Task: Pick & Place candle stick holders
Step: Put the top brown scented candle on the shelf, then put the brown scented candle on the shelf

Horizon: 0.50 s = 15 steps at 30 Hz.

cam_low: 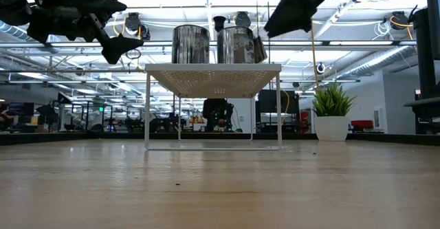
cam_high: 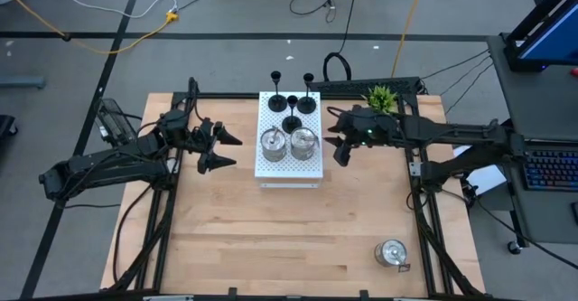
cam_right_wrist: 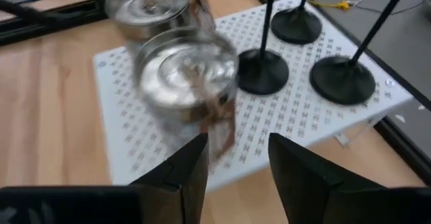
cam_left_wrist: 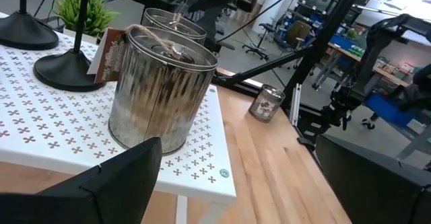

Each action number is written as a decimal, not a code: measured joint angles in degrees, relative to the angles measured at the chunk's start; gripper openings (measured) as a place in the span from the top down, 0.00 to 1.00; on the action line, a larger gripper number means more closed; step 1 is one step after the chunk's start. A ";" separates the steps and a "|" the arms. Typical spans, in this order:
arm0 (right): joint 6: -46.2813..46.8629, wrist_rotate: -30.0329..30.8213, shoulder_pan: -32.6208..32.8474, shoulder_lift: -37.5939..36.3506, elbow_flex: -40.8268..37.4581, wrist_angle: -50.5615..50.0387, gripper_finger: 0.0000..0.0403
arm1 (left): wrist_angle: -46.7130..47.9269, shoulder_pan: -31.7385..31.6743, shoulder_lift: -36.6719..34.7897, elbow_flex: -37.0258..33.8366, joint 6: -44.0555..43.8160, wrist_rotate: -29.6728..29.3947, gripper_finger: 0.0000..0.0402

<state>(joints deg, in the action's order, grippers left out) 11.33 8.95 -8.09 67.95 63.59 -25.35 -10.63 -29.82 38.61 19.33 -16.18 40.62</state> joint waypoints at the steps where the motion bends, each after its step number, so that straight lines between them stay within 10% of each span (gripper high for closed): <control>1: 0.23 0.00 0.45 -1.04 0.00 -1.25 0.62 | 0.00 0.00 -0.02 0.00 0.34 -0.02 0.01; 15: 4.61 0.86 12.32 -10.54 0.07 -17.39 0.56 | 0.04 0.00 -0.01 0.00 -3.52 -0.17 0.01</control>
<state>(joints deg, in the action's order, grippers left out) 15.93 9.81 4.23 57.41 63.66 -42.73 -10.59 -29.82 38.60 19.33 -19.70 40.45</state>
